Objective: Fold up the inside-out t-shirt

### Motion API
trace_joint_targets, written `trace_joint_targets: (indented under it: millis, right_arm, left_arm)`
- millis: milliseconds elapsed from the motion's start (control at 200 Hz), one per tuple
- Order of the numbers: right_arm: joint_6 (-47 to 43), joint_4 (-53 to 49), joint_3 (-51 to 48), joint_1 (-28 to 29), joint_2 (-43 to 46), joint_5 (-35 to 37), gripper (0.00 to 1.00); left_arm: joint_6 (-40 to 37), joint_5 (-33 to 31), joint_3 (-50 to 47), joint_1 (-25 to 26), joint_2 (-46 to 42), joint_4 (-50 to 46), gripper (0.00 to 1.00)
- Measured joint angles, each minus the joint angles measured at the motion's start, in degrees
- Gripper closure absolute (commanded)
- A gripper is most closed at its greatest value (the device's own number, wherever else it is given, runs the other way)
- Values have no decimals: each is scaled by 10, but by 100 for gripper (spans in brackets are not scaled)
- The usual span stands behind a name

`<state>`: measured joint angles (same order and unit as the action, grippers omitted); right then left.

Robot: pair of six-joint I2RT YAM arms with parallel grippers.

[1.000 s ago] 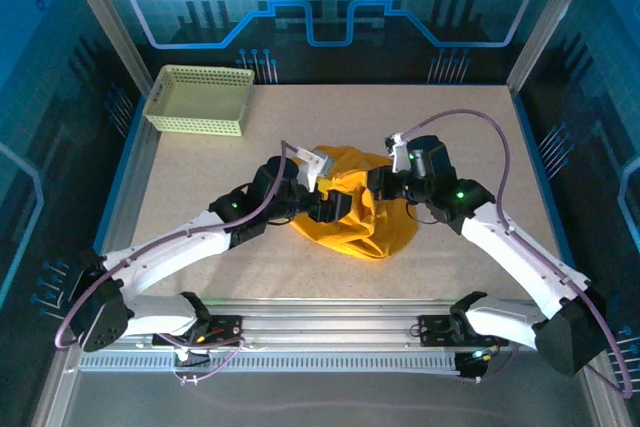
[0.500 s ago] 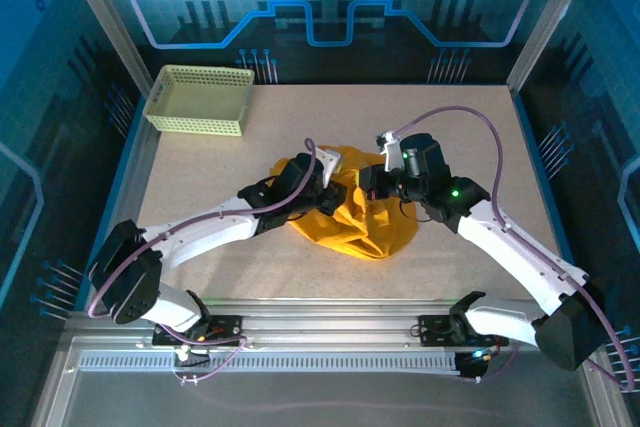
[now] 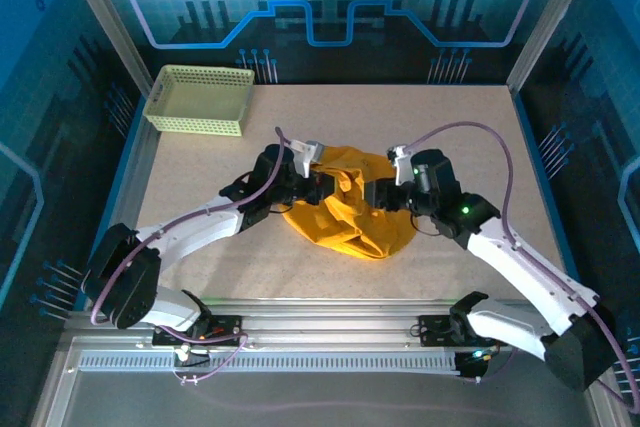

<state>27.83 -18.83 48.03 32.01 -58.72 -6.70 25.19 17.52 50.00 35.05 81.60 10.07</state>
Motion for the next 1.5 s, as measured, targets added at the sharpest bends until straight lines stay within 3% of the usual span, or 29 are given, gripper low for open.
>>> trace_joint_targets:
  millis: [215,580,980,1076,1161,1316,1501]
  right_arm:
    - [15,49,-35,41,-17,-13,62]
    - [19,123,-33,41,-78,-4,52]
    - [3,128,-10,41,-81,3,100]
    - [1,115,0,41,-80,15,100]
    - [-3,81,12,40,-70,38,100]
    - [-10,5,26,22,2,76,100]
    - [-9,-83,33,-60,95,98,100]
  left_arm:
    - [5,35,0,1,0,15,100]
    - [5,51,0,1,0,19,100]
    - [5,64,0,1,0,19,100]
    - [4,64,0,1,0,18,91]
    - [0,59,0,1,-3,13,64]
    - [-10,28,0,-4,-30,-8,39]
    - [-10,-30,26,-50,-36,-52,35]
